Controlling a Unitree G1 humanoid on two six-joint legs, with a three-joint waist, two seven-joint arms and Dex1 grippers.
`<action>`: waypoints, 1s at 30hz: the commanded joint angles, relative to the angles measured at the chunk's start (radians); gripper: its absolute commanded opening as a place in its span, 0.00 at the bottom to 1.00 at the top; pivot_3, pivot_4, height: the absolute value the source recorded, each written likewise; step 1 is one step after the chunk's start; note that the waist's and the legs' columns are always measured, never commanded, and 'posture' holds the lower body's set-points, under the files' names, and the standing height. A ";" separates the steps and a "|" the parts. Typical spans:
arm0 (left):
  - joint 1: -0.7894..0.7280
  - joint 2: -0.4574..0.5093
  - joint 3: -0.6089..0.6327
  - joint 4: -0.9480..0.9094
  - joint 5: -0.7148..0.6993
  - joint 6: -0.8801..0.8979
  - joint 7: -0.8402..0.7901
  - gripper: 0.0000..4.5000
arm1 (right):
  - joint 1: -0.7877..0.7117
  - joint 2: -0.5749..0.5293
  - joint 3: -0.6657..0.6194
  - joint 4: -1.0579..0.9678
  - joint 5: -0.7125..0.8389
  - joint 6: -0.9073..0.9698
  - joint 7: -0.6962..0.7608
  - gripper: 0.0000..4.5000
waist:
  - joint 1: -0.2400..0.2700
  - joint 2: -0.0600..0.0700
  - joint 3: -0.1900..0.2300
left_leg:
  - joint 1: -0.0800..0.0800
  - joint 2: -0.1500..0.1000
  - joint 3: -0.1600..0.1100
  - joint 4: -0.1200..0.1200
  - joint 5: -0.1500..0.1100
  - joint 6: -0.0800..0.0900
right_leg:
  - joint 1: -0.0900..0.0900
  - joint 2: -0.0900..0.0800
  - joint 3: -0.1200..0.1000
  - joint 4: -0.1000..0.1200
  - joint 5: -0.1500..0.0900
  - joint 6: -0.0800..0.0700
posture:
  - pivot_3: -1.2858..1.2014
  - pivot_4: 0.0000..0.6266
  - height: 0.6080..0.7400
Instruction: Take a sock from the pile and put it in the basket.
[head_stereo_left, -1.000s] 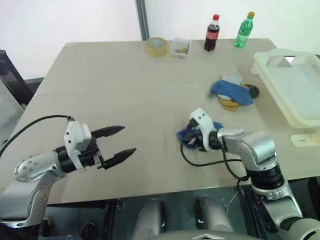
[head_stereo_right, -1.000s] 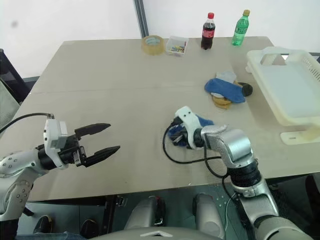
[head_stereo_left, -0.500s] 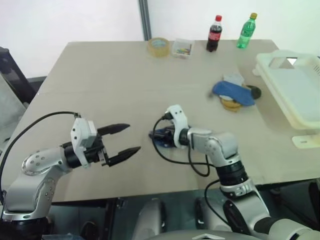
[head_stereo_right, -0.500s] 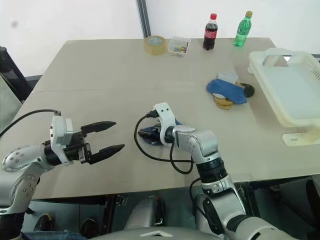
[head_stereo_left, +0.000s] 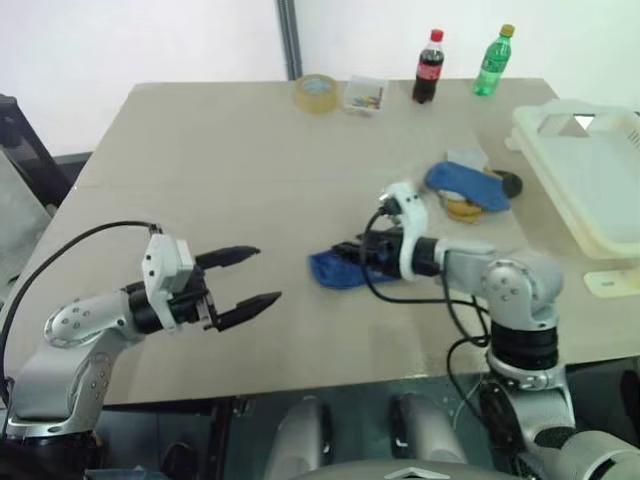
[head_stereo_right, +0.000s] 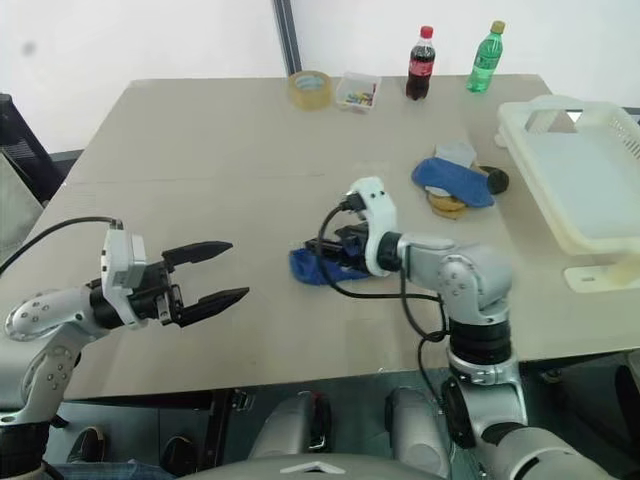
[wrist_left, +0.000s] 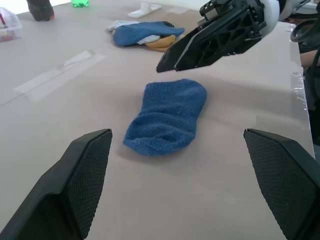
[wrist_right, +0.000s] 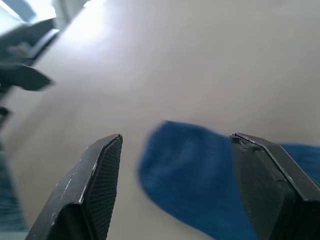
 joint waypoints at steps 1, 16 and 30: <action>-0.028 0.009 -0.009 0.006 0.006 -0.019 -0.017 1.00 | 0.053 -0.069 0.063 0.062 -0.066 -0.141 0.027 0.78 | -0.001 0.000 0.000 | 0.000 0.000 0.000 0.000 0.000 0.000 | 0.000 0.000 0.000 0.000 0.000 0.000 | 0.52 0.24 1.00; -0.031 0.005 -0.006 0.007 0.012 -0.019 -0.024 1.00 | 0.210 -0.254 0.278 0.029 -0.116 -0.346 0.245 0.41 | -0.003 -0.001 0.000 | 0.001 0.001 0.001 0.000 0.000 0.000 | 0.000 0.001 0.002 0.000 0.000 0.000 | 0.52 0.24 1.00; -0.038 -0.002 -0.013 0.012 0.017 -0.022 -0.014 1.00 | 0.103 -0.336 0.173 0.165 -0.203 -0.537 0.268 0.41 | 0.008 -0.001 0.001 | 0.000 0.001 0.001 0.000 0.000 0.000 | 0.000 0.001 0.002 -0.001 0.000 0.000 | 0.52 0.24 1.00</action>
